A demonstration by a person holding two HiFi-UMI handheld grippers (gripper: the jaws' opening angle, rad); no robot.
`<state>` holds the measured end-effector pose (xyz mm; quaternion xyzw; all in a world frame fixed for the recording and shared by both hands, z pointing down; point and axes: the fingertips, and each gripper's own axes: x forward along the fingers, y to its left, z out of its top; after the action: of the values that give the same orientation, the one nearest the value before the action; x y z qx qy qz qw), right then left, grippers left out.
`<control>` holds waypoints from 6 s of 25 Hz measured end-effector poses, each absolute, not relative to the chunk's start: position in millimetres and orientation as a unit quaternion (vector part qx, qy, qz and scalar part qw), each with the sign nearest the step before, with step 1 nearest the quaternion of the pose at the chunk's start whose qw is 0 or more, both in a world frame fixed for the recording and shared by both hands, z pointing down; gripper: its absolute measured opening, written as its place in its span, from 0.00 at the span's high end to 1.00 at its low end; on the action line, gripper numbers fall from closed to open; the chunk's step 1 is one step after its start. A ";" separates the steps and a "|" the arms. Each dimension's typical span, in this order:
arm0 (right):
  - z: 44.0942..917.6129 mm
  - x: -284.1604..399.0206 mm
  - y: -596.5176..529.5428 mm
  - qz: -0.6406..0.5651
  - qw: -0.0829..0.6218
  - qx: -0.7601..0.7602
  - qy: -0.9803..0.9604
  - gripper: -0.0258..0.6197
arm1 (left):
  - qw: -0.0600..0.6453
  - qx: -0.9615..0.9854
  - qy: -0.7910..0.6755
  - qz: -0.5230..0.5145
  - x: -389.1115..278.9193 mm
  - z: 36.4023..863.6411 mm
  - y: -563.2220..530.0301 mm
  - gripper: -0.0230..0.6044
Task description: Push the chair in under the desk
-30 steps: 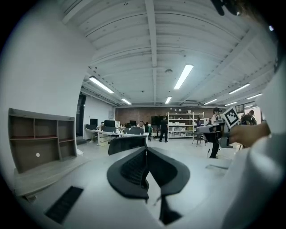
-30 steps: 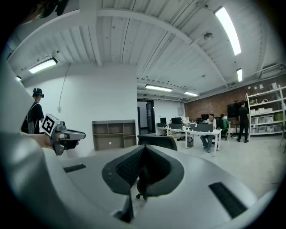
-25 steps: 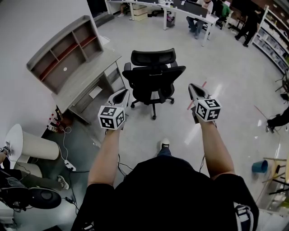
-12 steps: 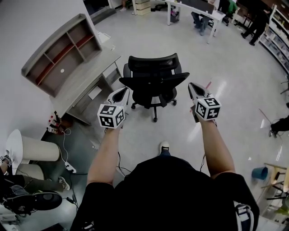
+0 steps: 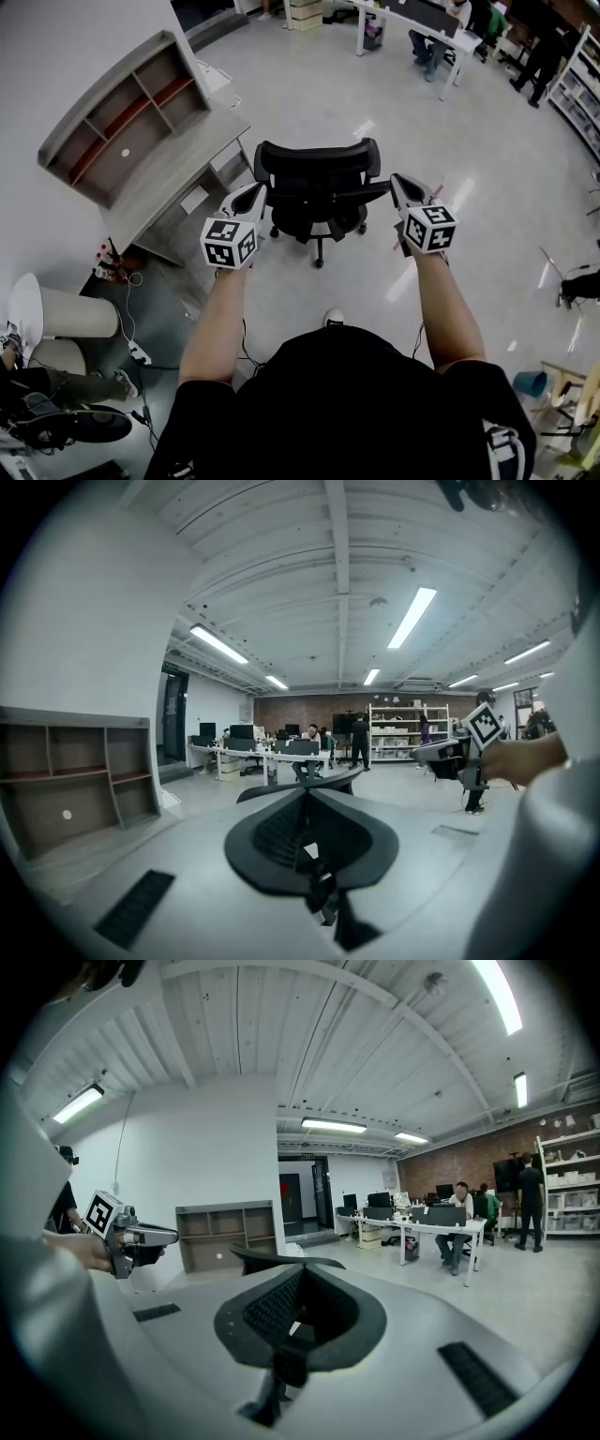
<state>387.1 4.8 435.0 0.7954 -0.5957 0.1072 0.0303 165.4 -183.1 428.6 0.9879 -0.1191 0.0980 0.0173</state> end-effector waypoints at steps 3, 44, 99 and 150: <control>432.9 408.2 -9.5 0.106 0.030 0.792 -0.600 0.97 | 0.018 0.987 -0.125 0.097 185.2 427.4 -194.5 0.93; 421.7 461.3 -45.9 0.094 0.039 0.787 -0.609 0.97 | 0.007 0.984 -0.157 0.088 217.2 425.9 -232.8 0.93; 645.1 424.7 -84.1 0.170 0.440 0.551 -0.688 0.59 | -0.310 0.795 0.155 0.499 245.0 682.3 -244.8 0.60; 738.7 431.0 -87.3 0.057 0.689 0.397 -0.604 0.84 | -0.419 0.716 0.142 0.539 238.9 740.3 -262.9 0.84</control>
<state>431.0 -87.3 738.7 0.3966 -0.6038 0.0574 0.6891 238.9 -262.9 740.3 0.7164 0.1419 0.5392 -0.4193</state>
